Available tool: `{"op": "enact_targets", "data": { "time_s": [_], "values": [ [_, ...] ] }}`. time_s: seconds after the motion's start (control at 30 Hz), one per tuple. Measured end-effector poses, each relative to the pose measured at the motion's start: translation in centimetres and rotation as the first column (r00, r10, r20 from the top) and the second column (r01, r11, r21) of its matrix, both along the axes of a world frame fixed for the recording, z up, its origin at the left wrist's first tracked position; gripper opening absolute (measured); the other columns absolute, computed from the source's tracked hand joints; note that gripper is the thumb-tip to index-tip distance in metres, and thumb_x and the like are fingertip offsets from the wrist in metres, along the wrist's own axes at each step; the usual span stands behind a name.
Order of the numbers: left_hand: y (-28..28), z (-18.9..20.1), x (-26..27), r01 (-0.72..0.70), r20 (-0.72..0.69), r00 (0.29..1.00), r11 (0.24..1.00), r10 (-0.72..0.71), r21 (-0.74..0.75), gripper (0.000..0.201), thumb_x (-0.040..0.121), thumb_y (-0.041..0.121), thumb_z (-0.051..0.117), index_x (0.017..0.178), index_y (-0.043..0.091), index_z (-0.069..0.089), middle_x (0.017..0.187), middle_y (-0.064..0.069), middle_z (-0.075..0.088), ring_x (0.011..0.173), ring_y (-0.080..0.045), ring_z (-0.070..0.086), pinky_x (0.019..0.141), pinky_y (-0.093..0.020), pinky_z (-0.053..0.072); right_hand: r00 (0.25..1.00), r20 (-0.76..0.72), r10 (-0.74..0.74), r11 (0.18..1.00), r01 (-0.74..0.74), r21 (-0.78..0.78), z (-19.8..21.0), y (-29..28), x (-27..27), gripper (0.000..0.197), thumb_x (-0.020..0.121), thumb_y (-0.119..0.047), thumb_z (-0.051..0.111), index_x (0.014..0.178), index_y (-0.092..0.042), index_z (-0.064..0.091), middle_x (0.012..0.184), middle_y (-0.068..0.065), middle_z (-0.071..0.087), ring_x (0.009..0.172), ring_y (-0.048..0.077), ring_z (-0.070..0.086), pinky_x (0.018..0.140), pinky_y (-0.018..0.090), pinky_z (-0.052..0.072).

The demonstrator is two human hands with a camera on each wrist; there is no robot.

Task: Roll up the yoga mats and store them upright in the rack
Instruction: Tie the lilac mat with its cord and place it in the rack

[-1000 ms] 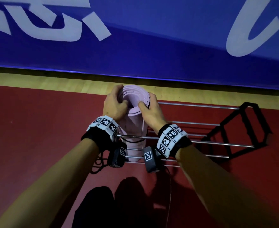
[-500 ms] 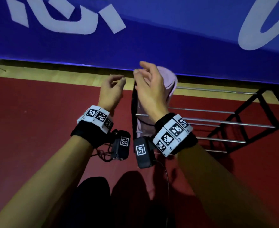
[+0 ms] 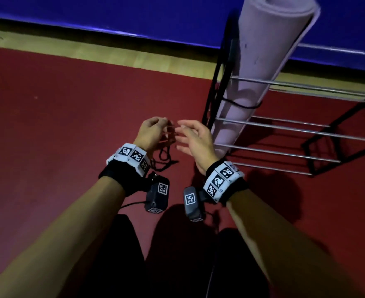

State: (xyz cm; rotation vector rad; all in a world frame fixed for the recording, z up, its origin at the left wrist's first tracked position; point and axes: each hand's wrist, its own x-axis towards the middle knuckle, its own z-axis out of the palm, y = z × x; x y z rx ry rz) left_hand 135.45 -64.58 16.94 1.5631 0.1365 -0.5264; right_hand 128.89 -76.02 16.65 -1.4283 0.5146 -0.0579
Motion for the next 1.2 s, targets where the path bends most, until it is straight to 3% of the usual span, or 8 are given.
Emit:
{"op": "enact_targets", "data": {
  "time_s": [0.2,0.33,0.53,0.67,0.77,0.93,1.1,1.2],
  "values": [
    [-2.3,3.2,-4.1,0.014,0.062,0.998,0.995,-0.008,-0.094,0.018,0.102,0.010,0.047,0.092,0.013,0.062,0.066,0.002,0.064,0.060,-0.013,0.059,0.059,-0.027,0.050,0.987,0.037,-0.154,0.988,0.153,0.017,3.9,-0.4,-2.6,0.024,0.104,-0.014,0.050,0.123,-0.007,0.063,0.094,0.000,0.067,0.060,-0.001,0.066,0.059,0.019,0.052],
    [-3.3,6.9,-6.3,0.143,0.221,0.968,0.984,-0.117,-0.104,0.012,0.101,0.013,0.052,0.101,0.010,0.064,0.083,-0.008,0.062,0.072,-0.019,0.058,0.071,-0.034,0.049,0.965,0.168,-0.199,0.978,0.206,-0.022,7.4,-0.3,-5.1,0.023,0.102,-0.018,0.055,0.122,-0.011,0.062,0.107,0.011,0.070,0.088,0.022,0.069,0.089,0.053,0.056],
    [-4.6,14.8,-10.8,0.248,0.361,0.906,0.968,-0.221,-0.028,0.028,0.101,0.031,0.050,0.109,0.011,0.067,0.106,-0.012,0.071,0.099,-0.027,0.068,0.092,-0.046,0.053,0.949,0.195,-0.247,0.965,0.259,-0.042,13.9,-0.9,-9.8,0.040,0.091,-0.048,0.055,0.119,-0.023,0.068,0.117,0.002,0.071,0.113,0.022,0.066,0.102,0.050,0.051],
    [-4.2,23.3,-16.6,0.255,0.194,0.953,0.962,-0.233,-0.099,0.033,0.106,0.029,0.044,0.116,0.006,0.066,0.093,-0.004,0.069,0.079,-0.008,0.065,0.081,-0.037,0.055,0.953,0.128,-0.274,0.961,0.268,0.063,22.7,-0.8,-16.5,0.022,0.105,-0.030,0.049,0.113,-0.024,0.068,0.119,0.006,0.071,0.115,0.028,0.066,0.102,0.053,0.051],
    [-3.7,30.9,-21.3,0.292,0.140,0.950,0.952,-0.278,-0.091,0.034,0.106,0.029,0.043,0.120,0.006,0.064,0.107,-0.013,0.069,0.091,-0.018,0.064,0.088,-0.044,0.052,0.954,0.042,-0.296,0.951,0.291,0.108,30.6,-0.5,-21.4,0.021,0.107,-0.030,0.046,0.117,-0.027,0.064,0.100,-0.017,0.072,0.098,0.004,0.069,0.082,0.029,0.054],
    [-2.4,43.4,-29.1,0.305,0.055,0.952,0.937,-0.300,-0.169,0.042,0.105,0.036,0.040,0.127,0.008,0.061,0.117,-0.020,0.066,0.098,-0.028,0.060,0.088,-0.048,0.048,0.950,0.012,-0.311,0.934,0.304,0.190,44.0,0.6,-29.2,0.020,0.108,-0.034,0.042,0.114,-0.027,0.060,0.098,-0.017,0.067,0.083,-0.003,0.064,0.070,0.017,0.049],
    [-0.3,51.4,-35.0,0.232,-0.007,0.971,0.950,-0.238,-0.208,0.052,0.097,0.051,0.040,0.128,0.016,0.062,0.111,-0.001,0.065,0.099,-0.019,0.057,0.085,-0.037,0.043,0.955,-0.006,-0.296,0.929,0.290,0.231,52.9,2.6,-35.2,0.031,0.106,-0.040,0.043,0.131,-0.025,0.055,0.120,-0.005,0.061,0.116,0.011,0.056,0.098,0.033,0.041],
    [1.1,54.2,-38.4,0.214,-0.003,0.974,0.930,-0.225,-0.298,0.050,0.106,0.043,0.033,0.137,0.010,0.054,0.120,-0.008,0.063,0.102,-0.018,0.059,0.077,-0.032,0.045,0.957,0.036,-0.287,0.932,0.270,0.241,56.1,3.8,-38.7,0.042,0.106,-0.042,0.043,0.140,-0.019,0.052,0.127,-0.001,0.060,0.122,0.015,0.054,0.103,0.036,0.041]
  ]
}}
